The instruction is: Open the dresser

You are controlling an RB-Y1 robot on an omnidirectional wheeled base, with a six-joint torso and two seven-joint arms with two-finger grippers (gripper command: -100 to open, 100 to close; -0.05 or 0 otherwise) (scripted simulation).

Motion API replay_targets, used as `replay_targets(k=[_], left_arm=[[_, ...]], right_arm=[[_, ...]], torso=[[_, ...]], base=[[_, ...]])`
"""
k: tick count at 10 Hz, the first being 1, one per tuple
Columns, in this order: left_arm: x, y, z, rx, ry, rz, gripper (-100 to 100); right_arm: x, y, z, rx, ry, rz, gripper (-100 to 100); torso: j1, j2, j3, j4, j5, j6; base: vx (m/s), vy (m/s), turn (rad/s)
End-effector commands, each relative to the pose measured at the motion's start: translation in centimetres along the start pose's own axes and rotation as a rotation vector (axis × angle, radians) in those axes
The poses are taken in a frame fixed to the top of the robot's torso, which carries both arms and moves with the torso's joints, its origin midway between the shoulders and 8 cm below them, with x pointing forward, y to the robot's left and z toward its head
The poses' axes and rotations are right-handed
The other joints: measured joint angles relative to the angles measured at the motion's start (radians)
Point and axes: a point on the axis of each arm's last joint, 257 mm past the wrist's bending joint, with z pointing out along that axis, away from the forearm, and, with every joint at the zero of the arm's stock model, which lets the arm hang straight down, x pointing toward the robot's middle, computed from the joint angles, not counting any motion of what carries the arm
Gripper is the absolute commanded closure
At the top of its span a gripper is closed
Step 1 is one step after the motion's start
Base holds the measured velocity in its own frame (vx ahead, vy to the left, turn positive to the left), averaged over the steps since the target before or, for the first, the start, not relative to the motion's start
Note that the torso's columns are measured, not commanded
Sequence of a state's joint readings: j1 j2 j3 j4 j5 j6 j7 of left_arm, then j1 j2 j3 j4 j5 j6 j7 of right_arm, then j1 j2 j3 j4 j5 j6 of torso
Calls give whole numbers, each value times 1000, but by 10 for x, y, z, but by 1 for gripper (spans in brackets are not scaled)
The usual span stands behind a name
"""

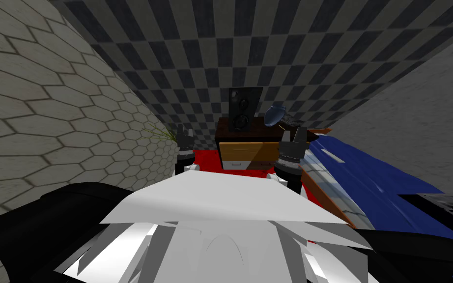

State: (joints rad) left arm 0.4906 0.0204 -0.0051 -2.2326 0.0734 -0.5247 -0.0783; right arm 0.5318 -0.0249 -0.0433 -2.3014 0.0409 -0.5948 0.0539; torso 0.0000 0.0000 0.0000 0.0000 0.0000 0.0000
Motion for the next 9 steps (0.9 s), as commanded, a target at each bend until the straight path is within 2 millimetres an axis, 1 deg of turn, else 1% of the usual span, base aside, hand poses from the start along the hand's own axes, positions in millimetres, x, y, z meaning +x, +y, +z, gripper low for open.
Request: replay_targets(k=[1,3,9], left_arm=[[0,0,0,0,0,0,0],[0,0,0,0,0,0,0],[0,0,0,0,0,0,0]], right_arm=[[0,0,0,0,0,0,0],[0,0,0,0,0,0,0],[0,0,0,0,0,0,0]], torso=[[0,40,-82,41,0,0],[0,175,-351,176,0,0],[0,618,-1234,617,0,0]], base=[[0,0,0],[0,0,0],[0,0,0]])
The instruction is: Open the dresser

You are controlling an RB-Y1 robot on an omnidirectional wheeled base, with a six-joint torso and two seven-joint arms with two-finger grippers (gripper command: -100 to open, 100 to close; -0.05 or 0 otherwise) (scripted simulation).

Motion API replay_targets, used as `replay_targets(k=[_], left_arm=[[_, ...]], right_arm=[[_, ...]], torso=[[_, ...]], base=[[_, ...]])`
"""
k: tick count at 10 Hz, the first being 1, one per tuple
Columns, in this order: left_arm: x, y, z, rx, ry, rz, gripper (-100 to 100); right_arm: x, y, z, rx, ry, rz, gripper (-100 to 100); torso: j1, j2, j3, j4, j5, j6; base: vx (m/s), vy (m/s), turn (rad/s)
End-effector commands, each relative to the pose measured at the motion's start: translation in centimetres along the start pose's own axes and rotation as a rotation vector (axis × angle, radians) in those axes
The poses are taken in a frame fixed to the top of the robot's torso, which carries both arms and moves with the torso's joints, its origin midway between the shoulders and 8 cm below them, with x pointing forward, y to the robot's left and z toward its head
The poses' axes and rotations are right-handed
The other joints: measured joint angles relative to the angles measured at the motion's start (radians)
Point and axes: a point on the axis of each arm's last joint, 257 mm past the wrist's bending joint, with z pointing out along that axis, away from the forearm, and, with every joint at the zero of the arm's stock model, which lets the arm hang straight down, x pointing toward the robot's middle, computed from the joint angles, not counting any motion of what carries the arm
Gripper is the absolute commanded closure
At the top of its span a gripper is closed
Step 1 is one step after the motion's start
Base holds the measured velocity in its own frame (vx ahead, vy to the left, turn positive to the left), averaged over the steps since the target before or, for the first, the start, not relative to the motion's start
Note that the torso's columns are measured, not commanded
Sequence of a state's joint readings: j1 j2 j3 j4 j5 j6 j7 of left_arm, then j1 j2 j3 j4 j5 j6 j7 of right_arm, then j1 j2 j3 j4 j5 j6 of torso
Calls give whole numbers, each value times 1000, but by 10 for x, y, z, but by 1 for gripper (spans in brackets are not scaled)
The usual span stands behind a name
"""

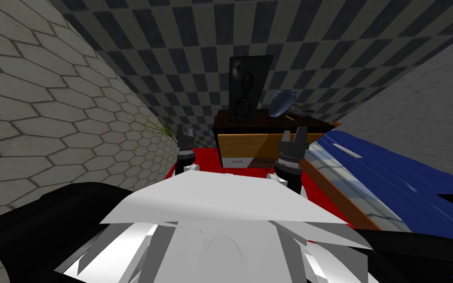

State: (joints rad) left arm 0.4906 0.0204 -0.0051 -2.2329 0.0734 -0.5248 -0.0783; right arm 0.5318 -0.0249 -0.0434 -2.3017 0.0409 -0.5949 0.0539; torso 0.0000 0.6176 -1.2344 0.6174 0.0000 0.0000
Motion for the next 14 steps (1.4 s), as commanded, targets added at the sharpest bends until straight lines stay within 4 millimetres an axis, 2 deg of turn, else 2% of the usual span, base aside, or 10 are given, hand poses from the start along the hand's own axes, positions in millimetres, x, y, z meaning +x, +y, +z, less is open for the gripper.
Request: replay_targets(k=[1,3,9,14], left_arm=[[0,0,0,0,0,0,0],[0,0,0,-1,0,0,0],[0,0,0,-1,0,0,0],[0,0,0,-1,0,0,0]], right_arm=[[5,0,0,-4,33,-27,-100],[14,-1,-1,-13,82,-86,-100],[40,-6,-6,-50,196,-319,-100],[53,-9,-10,-77,241,-473,-100]], torso=[[0,74,-148,74,0,0],[0,116,-237,116,0,0],[0,121,-241,121,0,0],[0,120,-241,121,0,0]], base=[[18,0,-44],[30,4,-77],[54,15,-111],[43,16,-90]])
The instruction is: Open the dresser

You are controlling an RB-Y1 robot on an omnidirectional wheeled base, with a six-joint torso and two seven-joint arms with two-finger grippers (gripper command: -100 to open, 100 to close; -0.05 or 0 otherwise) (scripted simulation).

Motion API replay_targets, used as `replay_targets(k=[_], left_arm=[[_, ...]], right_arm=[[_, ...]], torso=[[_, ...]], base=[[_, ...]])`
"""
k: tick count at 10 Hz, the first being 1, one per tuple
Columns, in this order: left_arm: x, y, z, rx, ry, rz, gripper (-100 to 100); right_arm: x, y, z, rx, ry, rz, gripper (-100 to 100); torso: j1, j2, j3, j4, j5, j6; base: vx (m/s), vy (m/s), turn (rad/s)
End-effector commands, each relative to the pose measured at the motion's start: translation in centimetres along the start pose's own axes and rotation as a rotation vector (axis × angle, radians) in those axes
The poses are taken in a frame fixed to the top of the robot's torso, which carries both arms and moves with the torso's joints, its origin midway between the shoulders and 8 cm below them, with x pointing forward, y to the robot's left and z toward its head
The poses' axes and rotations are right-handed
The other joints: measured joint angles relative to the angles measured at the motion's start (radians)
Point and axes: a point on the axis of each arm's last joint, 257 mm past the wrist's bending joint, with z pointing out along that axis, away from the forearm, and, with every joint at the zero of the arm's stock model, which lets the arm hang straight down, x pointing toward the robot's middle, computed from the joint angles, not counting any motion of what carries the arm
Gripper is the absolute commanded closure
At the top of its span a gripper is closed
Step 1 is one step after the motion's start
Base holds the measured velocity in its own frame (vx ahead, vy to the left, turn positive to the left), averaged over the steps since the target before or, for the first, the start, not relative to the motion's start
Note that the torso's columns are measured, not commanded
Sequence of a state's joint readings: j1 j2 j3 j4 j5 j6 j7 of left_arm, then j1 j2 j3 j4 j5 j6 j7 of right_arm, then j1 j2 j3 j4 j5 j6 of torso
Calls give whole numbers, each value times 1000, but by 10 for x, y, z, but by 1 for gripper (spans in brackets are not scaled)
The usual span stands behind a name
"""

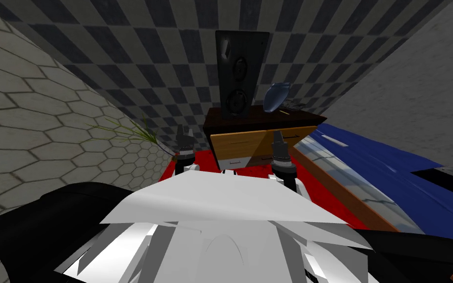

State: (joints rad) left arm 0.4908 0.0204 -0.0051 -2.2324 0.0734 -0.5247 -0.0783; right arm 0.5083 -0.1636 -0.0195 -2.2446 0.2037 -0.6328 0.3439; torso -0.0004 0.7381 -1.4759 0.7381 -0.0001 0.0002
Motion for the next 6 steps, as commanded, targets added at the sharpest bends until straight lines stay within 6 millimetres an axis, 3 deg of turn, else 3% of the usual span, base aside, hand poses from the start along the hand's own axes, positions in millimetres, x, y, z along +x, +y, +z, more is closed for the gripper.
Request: replay_targets(k=[1,6], left_arm=[[0,0,0,0,0,0,0],[0,0,0,0,0,0,0]], right_arm=[[10,2,-1,-18,34,-104,-100],[26,4,-4,-50,81,-281,-100]], torso=[[1,0,0,0,0,0],[0,0,0,0,0,0]], base=[[51,29,-133],[41,24,-100]])
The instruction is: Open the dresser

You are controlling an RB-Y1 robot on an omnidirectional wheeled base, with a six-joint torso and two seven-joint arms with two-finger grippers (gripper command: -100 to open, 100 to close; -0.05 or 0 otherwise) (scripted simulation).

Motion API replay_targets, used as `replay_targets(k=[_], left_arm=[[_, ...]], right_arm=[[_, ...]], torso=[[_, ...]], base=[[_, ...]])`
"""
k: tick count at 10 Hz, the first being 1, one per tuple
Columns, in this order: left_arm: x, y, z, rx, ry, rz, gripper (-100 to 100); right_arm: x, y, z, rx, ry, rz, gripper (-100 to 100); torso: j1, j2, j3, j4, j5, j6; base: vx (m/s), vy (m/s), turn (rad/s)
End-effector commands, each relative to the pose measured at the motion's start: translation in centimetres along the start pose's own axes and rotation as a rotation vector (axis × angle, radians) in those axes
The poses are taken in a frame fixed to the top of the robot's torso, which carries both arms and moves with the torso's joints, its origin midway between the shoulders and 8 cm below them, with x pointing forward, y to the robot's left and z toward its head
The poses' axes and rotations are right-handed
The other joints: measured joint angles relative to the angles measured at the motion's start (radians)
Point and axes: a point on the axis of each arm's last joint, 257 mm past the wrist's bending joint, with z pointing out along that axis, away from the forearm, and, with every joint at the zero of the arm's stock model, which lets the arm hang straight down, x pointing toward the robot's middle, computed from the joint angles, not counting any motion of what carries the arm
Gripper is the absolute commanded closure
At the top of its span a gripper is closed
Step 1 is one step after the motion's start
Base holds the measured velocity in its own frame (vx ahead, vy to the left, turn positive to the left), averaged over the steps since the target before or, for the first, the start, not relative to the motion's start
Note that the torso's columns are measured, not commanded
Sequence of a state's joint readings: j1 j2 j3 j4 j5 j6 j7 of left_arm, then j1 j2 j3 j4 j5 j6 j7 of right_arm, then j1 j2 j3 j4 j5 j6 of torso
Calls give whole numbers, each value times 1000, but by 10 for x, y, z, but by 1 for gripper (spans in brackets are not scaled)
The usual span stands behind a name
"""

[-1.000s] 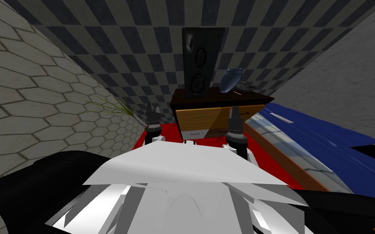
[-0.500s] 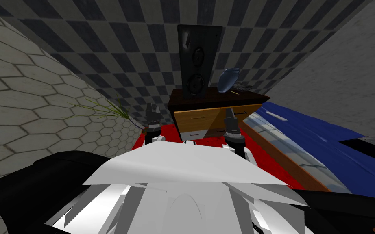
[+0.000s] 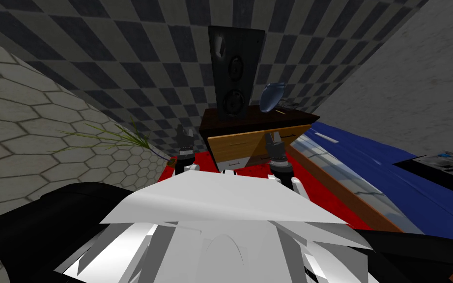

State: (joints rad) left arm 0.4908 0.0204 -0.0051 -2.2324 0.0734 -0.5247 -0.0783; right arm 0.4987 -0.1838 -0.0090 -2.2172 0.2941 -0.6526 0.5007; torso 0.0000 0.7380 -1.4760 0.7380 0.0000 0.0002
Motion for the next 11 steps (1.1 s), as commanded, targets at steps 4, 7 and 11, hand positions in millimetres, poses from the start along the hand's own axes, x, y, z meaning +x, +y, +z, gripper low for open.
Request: replay_targets(k=[4,7,11], left_arm=[[0,0,0,0,0,0,0],[0,0,0,0,0,0,0],[0,0,0,0,0,0,0]], right_arm=[[21,7,-3,-50,58,-222,-100],[30,9,-5,-74,81,-319,-100],[50,14,-10,-124,126,-470,-100]], torso=[[0,0,0,0,0,0],[0,1,0,0,0,0],[-1,-1,-1,0,0,0]], base=[[48,34,-118],[8,18,-59],[-13,25,-71]])
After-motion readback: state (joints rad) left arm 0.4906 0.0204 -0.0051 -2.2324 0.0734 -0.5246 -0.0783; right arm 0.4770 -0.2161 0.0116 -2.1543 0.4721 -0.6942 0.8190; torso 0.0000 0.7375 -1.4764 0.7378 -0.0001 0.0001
